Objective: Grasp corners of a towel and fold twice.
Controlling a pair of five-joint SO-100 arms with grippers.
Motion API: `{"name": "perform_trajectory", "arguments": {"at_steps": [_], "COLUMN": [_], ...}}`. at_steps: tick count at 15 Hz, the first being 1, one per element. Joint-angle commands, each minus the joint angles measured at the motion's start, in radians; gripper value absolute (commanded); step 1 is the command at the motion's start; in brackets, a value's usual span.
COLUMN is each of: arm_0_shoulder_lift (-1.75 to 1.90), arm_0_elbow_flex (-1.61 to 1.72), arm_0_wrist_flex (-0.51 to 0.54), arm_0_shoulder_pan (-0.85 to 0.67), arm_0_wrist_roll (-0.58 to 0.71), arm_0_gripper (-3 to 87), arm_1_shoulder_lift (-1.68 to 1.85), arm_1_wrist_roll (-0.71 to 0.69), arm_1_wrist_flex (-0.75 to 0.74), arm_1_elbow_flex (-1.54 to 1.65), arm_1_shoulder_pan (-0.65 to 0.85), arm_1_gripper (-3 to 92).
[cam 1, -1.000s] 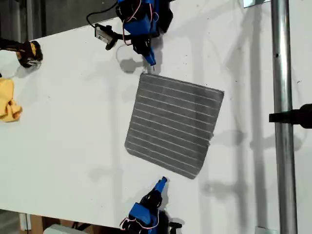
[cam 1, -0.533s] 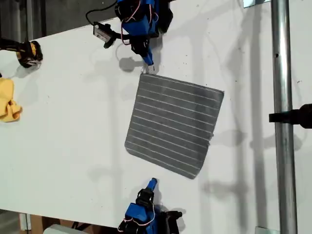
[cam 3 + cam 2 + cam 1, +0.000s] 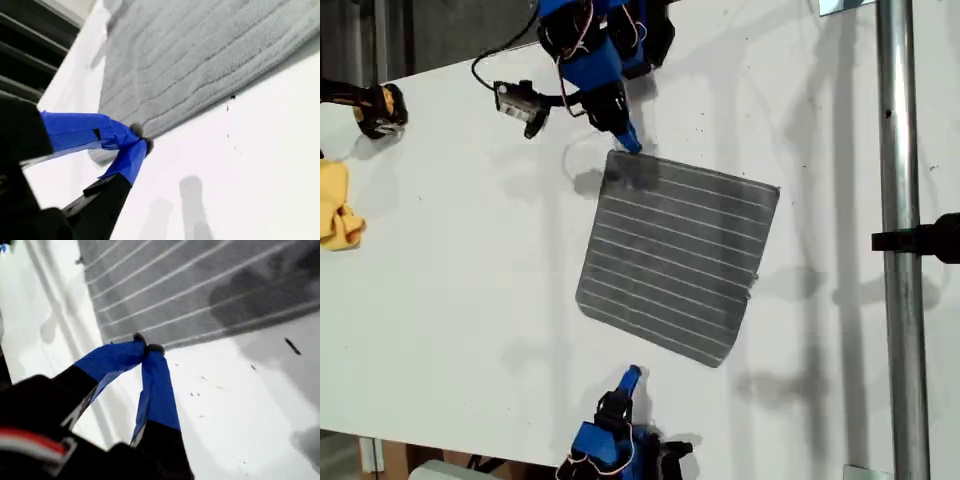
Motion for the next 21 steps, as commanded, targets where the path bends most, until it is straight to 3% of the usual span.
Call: {"name": "perform_trajectory", "arguments": {"at_steps": [1, 4, 6, 10, 15, 19, 21], "arm_0_shoulder_lift": [-0.476, -0.782, -0.805, -0.778, -0.695, -0.453, -0.253], "arm_0_elbow_flex": [-0.285, -0.476, -0.466, -0.422, -0.337, -0.091, 0.051], "arm_0_wrist_flex": [-0.087, -0.227, -0.259, -0.249, -0.244, -0.258, -0.213], "arm_0_shoulder_pan": [0.091, 0.170, 0.196, 0.199, 0.204, 0.207, 0.209], "arm_0_wrist_roll": [-0.052, -0.035, -0.032, -0.025, -0.037, -0.126, -0.183], "arm_0_gripper": [-1.7, -1.7, -1.7, -1.7, -1.6, -1.6, -1.6], "arm_1_shoulder_lift": [-0.456, -0.787, -0.977, -1.126, -1.235, -1.321, -1.327], "arm_1_wrist_roll": [-0.038, -0.028, -0.006, 0.044, 0.173, 0.222, 0.245], "arm_1_wrist_flex": [-0.011, 0.000, 0.018, 0.025, 0.092, 0.183, 0.233], "arm_1_elbow_flex": [-0.359, -0.634, -0.841, -1.000, -1.160, -1.275, -1.293], "arm_1_shoulder_pan": [-0.101, -0.242, -0.345, -0.477, -0.509, -0.503, -0.502], "arm_1_gripper": [-0.2, -0.2, -0.2, 2.4, 31.8, 30.2, 29.9]}}
